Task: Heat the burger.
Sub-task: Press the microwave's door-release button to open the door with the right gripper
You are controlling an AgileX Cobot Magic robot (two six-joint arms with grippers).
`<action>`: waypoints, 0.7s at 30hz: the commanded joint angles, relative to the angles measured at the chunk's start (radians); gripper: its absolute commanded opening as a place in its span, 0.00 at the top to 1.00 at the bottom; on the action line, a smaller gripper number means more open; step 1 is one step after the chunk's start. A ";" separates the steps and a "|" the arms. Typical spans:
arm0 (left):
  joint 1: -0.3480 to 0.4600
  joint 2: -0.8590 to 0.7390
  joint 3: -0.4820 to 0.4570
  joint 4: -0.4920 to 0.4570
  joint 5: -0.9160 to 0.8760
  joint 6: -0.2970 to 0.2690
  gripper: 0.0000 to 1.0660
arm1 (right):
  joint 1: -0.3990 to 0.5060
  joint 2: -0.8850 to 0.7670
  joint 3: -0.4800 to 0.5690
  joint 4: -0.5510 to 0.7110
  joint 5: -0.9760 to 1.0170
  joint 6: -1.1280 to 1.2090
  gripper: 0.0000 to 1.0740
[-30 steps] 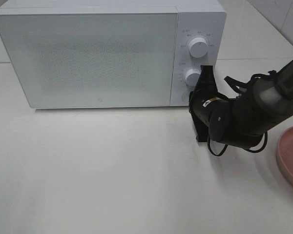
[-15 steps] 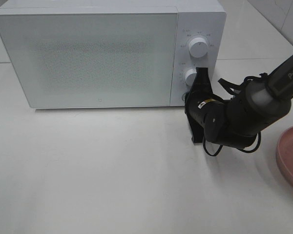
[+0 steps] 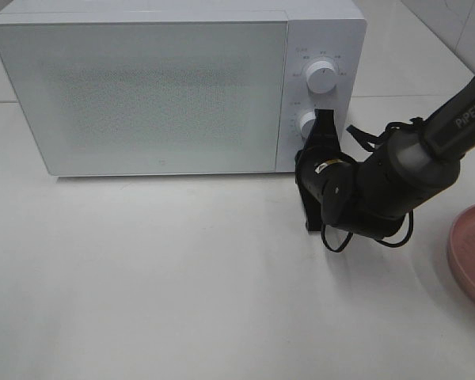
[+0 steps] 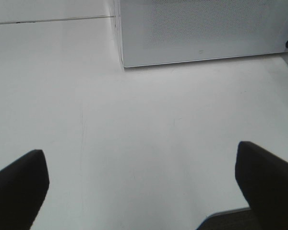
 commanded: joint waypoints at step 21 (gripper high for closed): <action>-0.002 -0.023 0.000 0.003 -0.014 -0.003 0.08 | -0.008 0.062 -0.214 0.127 -0.341 -0.018 1.00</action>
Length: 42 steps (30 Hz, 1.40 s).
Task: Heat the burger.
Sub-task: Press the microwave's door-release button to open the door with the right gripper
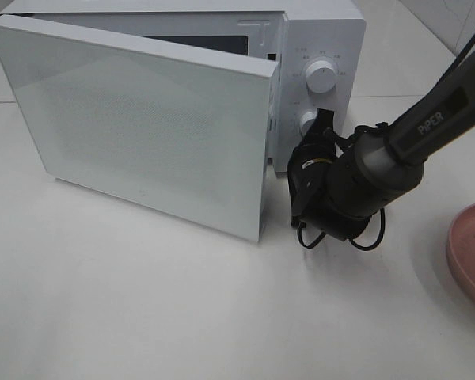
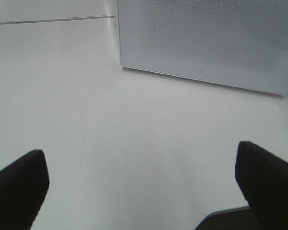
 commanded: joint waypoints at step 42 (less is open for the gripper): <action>-0.002 -0.023 0.000 0.003 -0.014 -0.003 0.08 | -0.133 -0.271 0.189 -0.313 0.455 -0.386 1.00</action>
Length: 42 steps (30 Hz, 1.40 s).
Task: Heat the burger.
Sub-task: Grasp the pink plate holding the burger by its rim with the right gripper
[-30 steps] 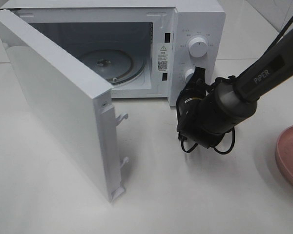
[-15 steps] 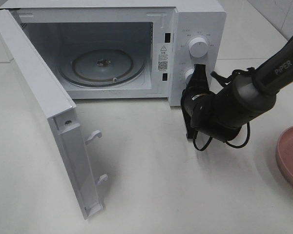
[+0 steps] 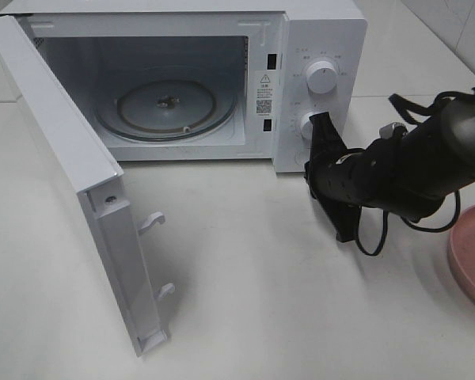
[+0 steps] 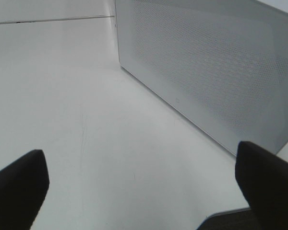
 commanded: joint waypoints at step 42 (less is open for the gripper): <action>-0.002 -0.023 0.000 0.003 -0.014 -0.003 0.08 | -0.270 -0.533 0.004 -0.730 1.247 -1.031 0.20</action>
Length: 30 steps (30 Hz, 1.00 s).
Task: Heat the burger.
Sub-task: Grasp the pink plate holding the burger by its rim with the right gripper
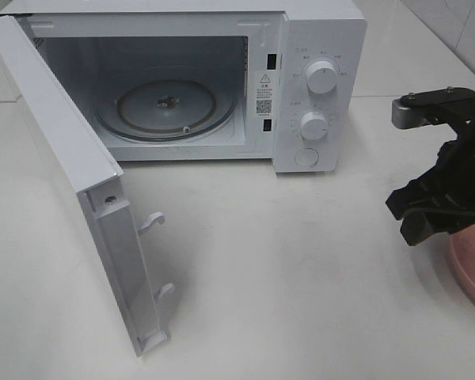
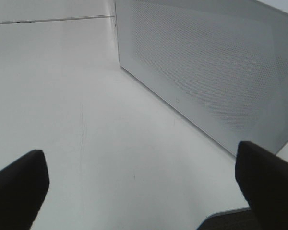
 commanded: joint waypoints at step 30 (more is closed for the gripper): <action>-0.002 -0.023 0.000 0.003 -0.014 -0.003 0.08 | -0.112 0.231 -0.003 -0.197 -0.071 0.227 0.11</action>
